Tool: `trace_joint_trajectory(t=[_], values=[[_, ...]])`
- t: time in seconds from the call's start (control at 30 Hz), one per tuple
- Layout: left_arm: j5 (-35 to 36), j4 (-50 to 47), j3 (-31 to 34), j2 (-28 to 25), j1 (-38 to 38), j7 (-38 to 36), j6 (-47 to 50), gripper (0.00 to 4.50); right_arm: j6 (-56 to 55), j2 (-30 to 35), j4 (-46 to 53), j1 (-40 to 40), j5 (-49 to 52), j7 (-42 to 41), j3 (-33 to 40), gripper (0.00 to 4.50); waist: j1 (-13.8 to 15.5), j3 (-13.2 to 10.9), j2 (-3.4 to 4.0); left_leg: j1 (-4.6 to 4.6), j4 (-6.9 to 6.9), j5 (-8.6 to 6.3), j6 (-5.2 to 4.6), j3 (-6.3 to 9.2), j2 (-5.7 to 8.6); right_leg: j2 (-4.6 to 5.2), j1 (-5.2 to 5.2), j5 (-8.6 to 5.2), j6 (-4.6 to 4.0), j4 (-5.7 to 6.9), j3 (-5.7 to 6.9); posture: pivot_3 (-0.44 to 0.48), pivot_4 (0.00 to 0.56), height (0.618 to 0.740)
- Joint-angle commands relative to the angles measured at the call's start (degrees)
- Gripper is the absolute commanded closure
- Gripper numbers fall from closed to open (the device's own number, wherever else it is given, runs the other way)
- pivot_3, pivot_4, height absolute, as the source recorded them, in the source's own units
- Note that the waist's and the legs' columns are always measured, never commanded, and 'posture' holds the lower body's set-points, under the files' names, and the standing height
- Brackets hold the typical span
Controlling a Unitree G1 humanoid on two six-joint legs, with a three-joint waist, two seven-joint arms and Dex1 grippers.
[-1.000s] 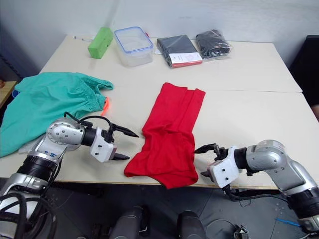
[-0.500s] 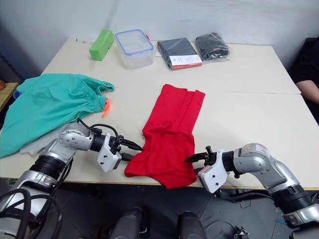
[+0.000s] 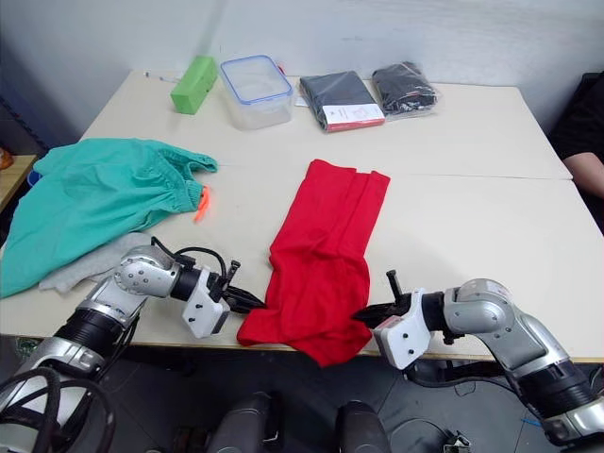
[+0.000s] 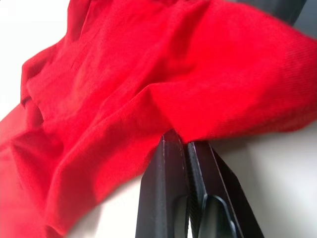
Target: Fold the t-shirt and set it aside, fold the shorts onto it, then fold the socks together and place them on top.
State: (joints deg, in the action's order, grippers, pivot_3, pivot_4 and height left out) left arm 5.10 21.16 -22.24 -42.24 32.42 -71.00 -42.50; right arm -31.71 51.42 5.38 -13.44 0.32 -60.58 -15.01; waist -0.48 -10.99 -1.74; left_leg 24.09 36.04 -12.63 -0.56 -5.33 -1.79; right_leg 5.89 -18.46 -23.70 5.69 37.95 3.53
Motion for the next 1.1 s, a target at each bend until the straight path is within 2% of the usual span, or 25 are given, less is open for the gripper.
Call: trace_joint_trajectory(t=[0.03, 0.27, 0.47, 0.6, 0.77, 0.97, 1.1], values=[[9.0, -10.5, 2.4, -3.3, -3.0, -3.9, 15.9, 4.47, 11.7, 2.8, 8.7, 2.4, 10.5, -2.6, 3.3, 4.46, 0.0, 0.0, 0.03, 0.03, 0.01, 0.0, 0.0, 0.06, -0.01, 0.0, 0.0, 0.0, 0.0, 0.01, -0.06, 0.0, 0.15, 0.74], [22.0, -29.1, 7.5, -11.2, -10.6, -7.3, 43.4, 4.47, 38.6, 7.4, 23.6, 6.3, 32.2, -3.2, 10.0, 4.46, -0.3, -0.1, 0.08, 0.07, -0.03, -0.05, -0.03, 0.19, -0.02, 0.03, 0.08, -0.02, -0.04, -0.12, -0.17, 0.0, 0.15, 0.74], [29.2, -40.0, 12.4, -14.7, -15.6, -6.8, 57.3, 4.47, 52.2, 9.3, 30.0, 7.8, 44.1, -2.7, 16.7, 4.46, -0.3, -0.1, 0.09, 0.1, -0.07, -0.11, -0.09, 0.24, 0.0, 0.05, 0.1, -0.03, -0.05, -0.21, -0.18, 0.0, 0.15, 0.74], [33.5, -43.3, 15.5, -15.1, -16.4, -6.1, 64.4, 4.47, 58.0, 10.4, 32.0, 8.1, 49.6, -3.2, 20.3, 4.46, -0.2, -0.1, 0.09, 0.09, -0.09, -0.26, -0.35, 0.23, 0.0, 0.05, 0.11, -0.03, -0.06, -0.25, -0.2, 0.0, 0.15, 0.74], [38.8, -39.1, 18.9, -10.7, -10.6, -0.5, 74.1, 4.47, 64.4, 8.6, 27.7, 2.2, 53.6, -0.7, 21.9, 4.46, 0.0, -0.1, 0.1, 0.11, -0.08, -0.28, -0.38, 0.2, 0.01, 0.05, 0.11, -0.03, -0.06, -0.32, -0.23, 0.0, 0.15, 0.74], [38.1, -20.1, 22.6, 0.7, 7.1, 13.4, 85.3, 4.47, 71.9, 0.1, 11.3, -14.5, 50.7, 9.1, 19.2, 4.46, 0.2, -0.1, 0.06, 0.13, 0.01, -0.15, -0.19, 0.18, 0.03, 0.01, 0.07, -0.03, -0.05, -0.25, -0.23, 0.0, 0.15, 0.74], [34.3, -8.0, 23.3, 7.2, 15.4, 20.4, 87.6, 4.47, 76.2, -5.5, -1.5, -24.0, 43.8, 13.6, 14.4, 4.46, 0.1, -0.1, 0.04, 0.21, -0.01, -0.09, -0.09, 0.1, 0.06, 0.01, -0.09, -0.01, -0.01, -0.18, -0.24, 0.0, 0.15, 0.74]])
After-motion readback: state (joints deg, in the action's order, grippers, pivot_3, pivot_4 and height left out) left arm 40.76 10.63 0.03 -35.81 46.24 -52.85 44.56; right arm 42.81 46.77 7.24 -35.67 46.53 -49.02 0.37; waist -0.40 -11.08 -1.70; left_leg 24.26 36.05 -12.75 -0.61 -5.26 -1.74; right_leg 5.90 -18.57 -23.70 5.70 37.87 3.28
